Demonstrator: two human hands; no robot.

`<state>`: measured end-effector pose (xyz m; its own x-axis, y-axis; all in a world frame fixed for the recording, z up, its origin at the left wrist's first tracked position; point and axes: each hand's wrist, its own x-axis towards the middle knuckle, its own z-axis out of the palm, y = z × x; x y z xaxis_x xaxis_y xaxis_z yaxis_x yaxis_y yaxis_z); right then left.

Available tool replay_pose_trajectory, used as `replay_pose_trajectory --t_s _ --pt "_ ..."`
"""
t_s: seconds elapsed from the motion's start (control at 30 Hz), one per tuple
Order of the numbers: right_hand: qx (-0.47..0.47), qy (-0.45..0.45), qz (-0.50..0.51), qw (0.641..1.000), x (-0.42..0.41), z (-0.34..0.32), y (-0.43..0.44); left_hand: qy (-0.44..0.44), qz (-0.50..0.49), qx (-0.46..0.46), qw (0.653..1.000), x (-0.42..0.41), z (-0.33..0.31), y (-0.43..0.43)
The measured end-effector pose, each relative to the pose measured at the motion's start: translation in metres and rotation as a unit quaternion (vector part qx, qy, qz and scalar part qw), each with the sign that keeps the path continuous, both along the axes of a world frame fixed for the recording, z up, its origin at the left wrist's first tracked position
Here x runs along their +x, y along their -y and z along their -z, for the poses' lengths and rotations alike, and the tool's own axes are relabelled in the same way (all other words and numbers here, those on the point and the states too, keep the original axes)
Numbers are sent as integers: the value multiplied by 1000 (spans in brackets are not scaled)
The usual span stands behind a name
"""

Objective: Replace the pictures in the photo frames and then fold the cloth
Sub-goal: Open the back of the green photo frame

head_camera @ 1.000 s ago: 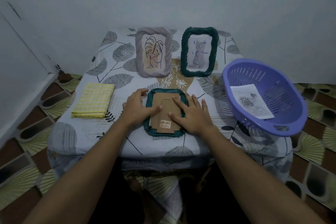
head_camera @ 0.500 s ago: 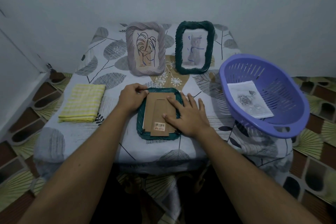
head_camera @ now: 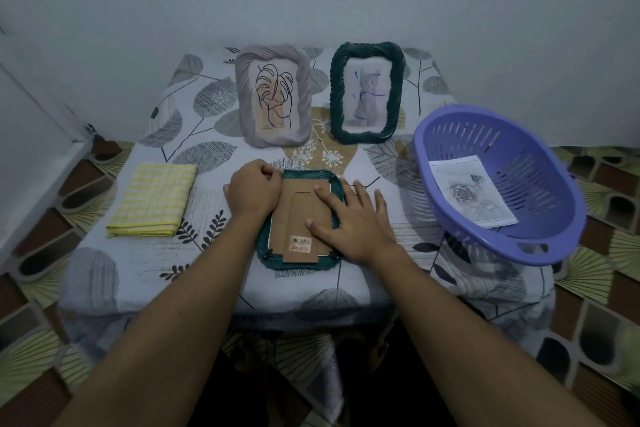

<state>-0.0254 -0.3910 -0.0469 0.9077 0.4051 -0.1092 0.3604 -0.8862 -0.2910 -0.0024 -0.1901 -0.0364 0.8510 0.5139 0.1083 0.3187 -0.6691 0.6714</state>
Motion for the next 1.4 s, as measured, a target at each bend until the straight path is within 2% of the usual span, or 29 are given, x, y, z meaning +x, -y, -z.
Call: replay_pose_trajectory --t_s 0.13,0.3,0.43,0.5,0.57,0.63,0.87,1.07,1.4 --pt "1 -3 2 1000 0 0 -1 25 21 -8 999 -2 4 -6" --pt "1 -4 4 1000 -1 -3 -1 14 182 -17 983 -28 3 -24" --pt "1 -4 3 1000 -2 -4 0 14 278 24 960 -57 4 -34" --pt "-1 -4 3 1000 -2 -5 -1 -9 306 83 948 -65 10 -37" --pt "0 -4 4 1000 -3 -5 -1 -70 301 143 940 -70 19 -38" --pt "1 -2 4 1000 -3 -5 -1 -99 282 164 940 -72 22 -36" --pt "37 -17 28 999 2 -6 -2 -66 267 170 946 -76 22 -33" --pt "129 -17 148 980 13 -19 -13 -60 265 173 947 -75 22 -34" --pt "144 33 291 945 32 -27 -36 -54 261 175 948 -76 18 -33"
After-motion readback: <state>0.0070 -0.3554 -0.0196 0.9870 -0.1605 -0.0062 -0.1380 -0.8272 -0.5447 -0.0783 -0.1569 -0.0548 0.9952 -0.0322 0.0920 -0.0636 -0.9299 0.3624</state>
